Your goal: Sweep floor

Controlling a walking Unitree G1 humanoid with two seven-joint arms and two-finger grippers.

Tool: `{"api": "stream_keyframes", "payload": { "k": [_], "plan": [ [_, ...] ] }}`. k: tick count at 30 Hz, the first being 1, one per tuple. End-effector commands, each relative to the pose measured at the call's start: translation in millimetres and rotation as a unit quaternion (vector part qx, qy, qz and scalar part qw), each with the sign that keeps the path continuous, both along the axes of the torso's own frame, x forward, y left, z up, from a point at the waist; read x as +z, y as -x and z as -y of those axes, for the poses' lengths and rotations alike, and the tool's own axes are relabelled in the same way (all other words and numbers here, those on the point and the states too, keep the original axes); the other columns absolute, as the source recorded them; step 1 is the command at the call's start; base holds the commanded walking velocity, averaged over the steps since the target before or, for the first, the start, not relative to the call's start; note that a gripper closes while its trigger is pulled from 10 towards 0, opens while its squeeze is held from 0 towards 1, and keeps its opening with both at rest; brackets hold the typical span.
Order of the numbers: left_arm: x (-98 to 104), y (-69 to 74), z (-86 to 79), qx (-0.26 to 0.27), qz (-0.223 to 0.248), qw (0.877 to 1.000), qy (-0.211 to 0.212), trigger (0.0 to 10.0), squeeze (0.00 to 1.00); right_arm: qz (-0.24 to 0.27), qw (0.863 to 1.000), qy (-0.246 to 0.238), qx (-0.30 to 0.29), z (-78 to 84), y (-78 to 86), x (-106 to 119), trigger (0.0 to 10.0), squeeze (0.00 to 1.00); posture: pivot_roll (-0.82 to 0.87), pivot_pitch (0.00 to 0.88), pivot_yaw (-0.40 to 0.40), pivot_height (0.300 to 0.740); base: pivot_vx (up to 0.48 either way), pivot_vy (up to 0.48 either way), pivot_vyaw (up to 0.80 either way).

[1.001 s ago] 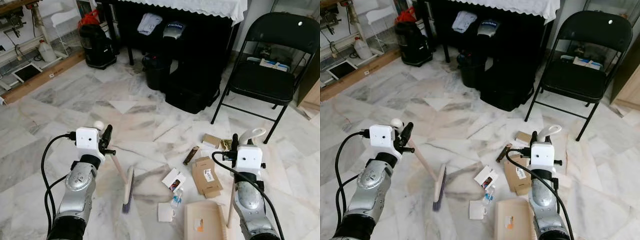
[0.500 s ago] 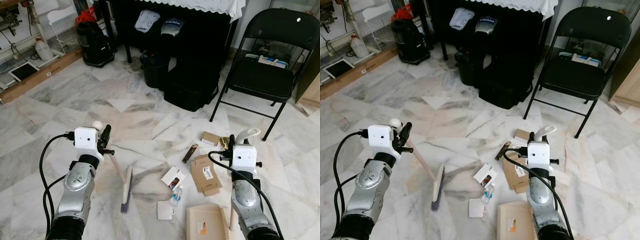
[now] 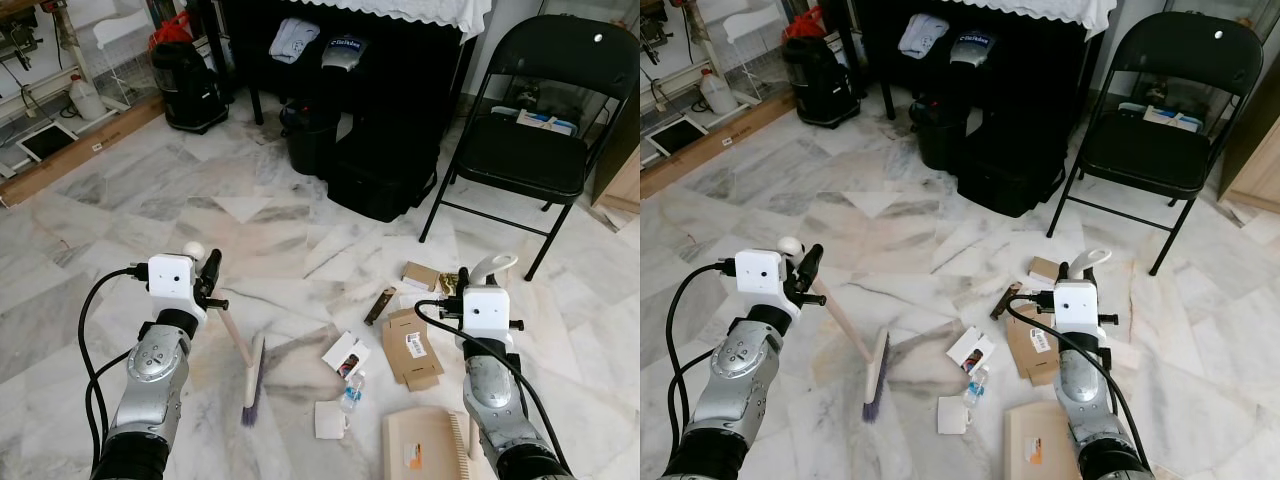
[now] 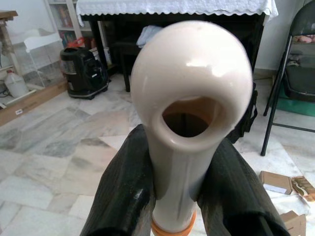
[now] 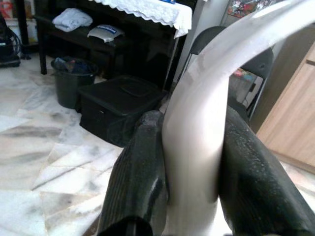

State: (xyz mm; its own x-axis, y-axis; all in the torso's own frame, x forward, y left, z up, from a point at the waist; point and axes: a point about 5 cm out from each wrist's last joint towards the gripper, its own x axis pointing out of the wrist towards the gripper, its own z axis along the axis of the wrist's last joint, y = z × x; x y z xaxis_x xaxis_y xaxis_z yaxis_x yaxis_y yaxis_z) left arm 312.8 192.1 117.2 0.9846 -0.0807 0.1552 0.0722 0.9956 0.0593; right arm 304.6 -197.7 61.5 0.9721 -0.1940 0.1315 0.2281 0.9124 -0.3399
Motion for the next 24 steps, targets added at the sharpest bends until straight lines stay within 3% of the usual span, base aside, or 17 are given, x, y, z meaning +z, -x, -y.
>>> {"api": "stream_keyframes", "payload": {
  "k": [1, 8, 16, 18, 24],
  "plan": [
    [10.0, 0.9, -7.5, 0.009, 0.023, 1.0, -0.005, 10.0, 0.0, 0.01, 1.0, 0.012, 0.004, 0.9, -2.5, 4.2, 10.0, 0.0, 0.07, 0.131, 0.065, 0.74, 0.0, 0.0, 0.0],
    [10.8, 0.6, -7.2, 0.009, 0.026, 1.0, -0.004, 10.0, 0.0, 0.034, 0.999, 0.023, -0.033, 6.2, -6.8, 12.1, 10.0, 0.0, 0.07, 0.132, 0.066, 0.74, 0.0, 0.0, 0.0],
    [13.0, 0.6, -7.0, 0.008, 0.031, 0.999, -0.003, 10.0, 0.0, 0.028, 0.999, 0.037, -0.027, -4.3, -7.1, 6.7, 10.0, 0.0, 0.09, 0.135, 0.07, 0.74, 0.0, 0.0, 0.0],
    [14.6, 1.2, -8.5, 0.011, 0.036, 0.999, 0.001, 10.0, 0.0, 0.014, 0.998, 0.053, -0.005, -13.0, -4.7, 0.0, 10.0, 0.0, 0.09, 0.137, 0.07, 0.74, 0.0, 0.0, 0.0],
    [14.4, 2.1, -8.7, 0.007, 0.034, 0.999, 0.0, 10.0, 0.0, -0.036, 0.999, 0.034, -0.005, -18.4, 4.7, -20.3, 10.0, 0.0, 0.1, 0.143, 0.07, 0.74, 0.0, 0.0, 0.0]
  ]
}}
